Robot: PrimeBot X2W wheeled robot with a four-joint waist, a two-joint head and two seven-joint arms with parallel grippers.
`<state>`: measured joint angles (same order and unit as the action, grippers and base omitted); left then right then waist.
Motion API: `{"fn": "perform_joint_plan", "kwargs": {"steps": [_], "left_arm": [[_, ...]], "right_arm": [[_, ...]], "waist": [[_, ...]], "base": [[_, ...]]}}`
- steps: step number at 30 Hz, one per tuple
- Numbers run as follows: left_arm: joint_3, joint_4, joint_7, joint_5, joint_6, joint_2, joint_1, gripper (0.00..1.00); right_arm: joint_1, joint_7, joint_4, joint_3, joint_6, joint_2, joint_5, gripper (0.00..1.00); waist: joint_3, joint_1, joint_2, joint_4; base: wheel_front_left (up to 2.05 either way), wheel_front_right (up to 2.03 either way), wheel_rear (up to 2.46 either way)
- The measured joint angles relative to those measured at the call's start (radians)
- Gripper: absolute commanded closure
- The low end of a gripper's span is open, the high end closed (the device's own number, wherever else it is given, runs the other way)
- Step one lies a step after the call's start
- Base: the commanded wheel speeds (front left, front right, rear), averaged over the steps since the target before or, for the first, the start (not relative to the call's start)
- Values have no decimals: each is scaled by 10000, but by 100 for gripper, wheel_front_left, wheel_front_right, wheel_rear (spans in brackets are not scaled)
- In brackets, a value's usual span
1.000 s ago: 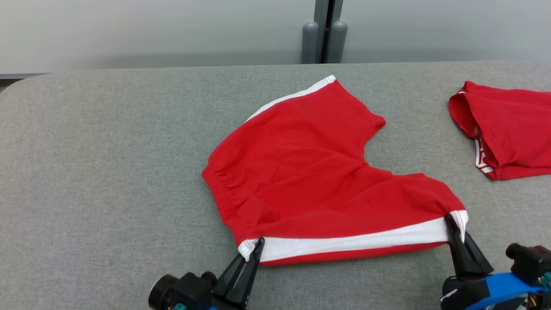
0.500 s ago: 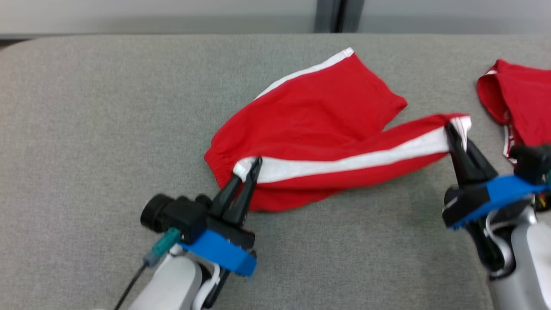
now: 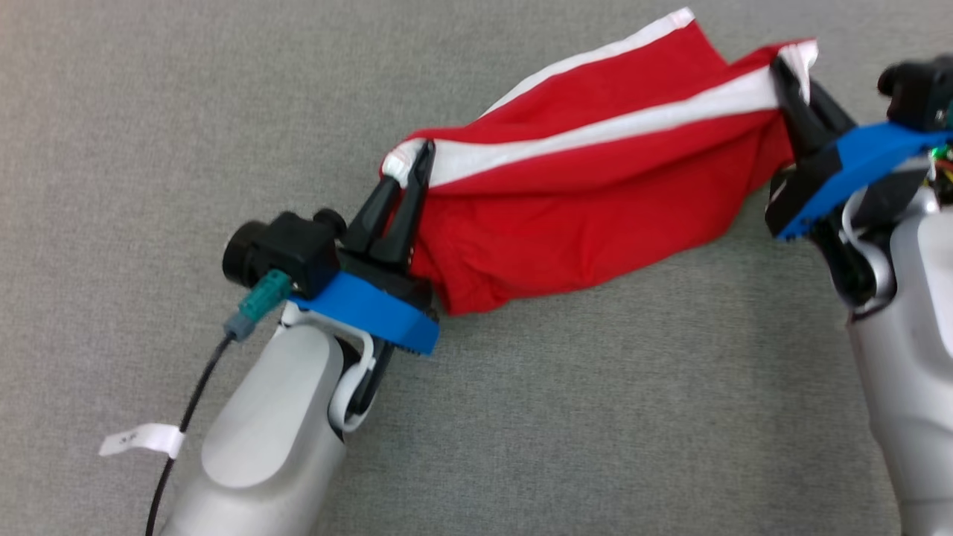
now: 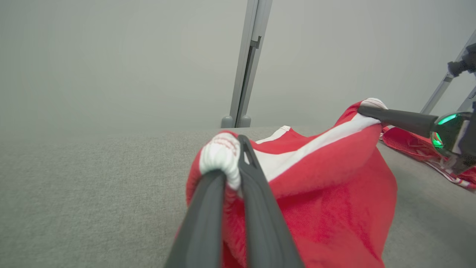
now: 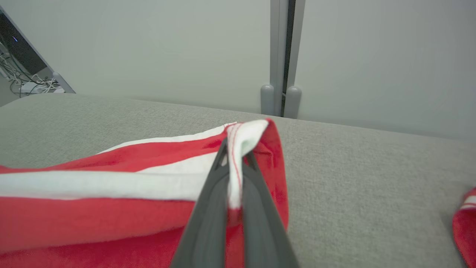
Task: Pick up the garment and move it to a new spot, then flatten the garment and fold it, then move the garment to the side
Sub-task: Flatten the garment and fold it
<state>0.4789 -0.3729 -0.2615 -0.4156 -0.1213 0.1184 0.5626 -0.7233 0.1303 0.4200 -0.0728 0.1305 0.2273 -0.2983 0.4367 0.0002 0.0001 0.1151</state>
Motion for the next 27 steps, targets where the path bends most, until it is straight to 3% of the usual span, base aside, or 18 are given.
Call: {"fn": "perform_joint_plan", "kwargs": {"steps": [11, 12, 13, 14, 15, 16, 27], "left_arm": [[-385, -823, -2, 21, -46, -410, 1078, 100], [-403, -880, -2, 23, -56, -453, 1127, 100], [-420, -951, -2, 23, -79, -495, 1165, 100], [-426, -1032, -2, 23, -79, -529, 1183, 81], [-426, -1104, -2, 23, -79, -543, 1183, 9], [-424, -1152, -2, 35, -79, -560, 1185, 0], [-755, -848, -2, 474, -81, -621, 279, 0]], "right_arm": [[-2566, 6, 2548, -382, 0, -82, 366, 100], [-2707, -65, 2746, -424, 0, -115, 364, 56], [-2816, -209, 2905, -443, 0, -157, 364, 5], [-2928, -309, 3112, -477, 0, -182, 364, 0], [-3013, -395, 3275, -525, 0, -194, 364, 0], [-3060, -495, 3432, -573, 0, -194, 360, 0], [-2685, -1603, 3860, -1582, 0, 523, -221, 0]], "waist": [[909, 0, 0, 537], [952, 0, 0, 571], [985, 0, 0, 596], [1007, 0, 0, 612], [1012, 0, 0, 615], [1006, 0, 0, 612], [510, -2, 0, 480]], "base": [[0, 0, 0], [0, 0, 0], [0, 0, 0], [0, 0, 0], [0, 0, 0], [0, 0, 0], [0, 0, 0]]}}
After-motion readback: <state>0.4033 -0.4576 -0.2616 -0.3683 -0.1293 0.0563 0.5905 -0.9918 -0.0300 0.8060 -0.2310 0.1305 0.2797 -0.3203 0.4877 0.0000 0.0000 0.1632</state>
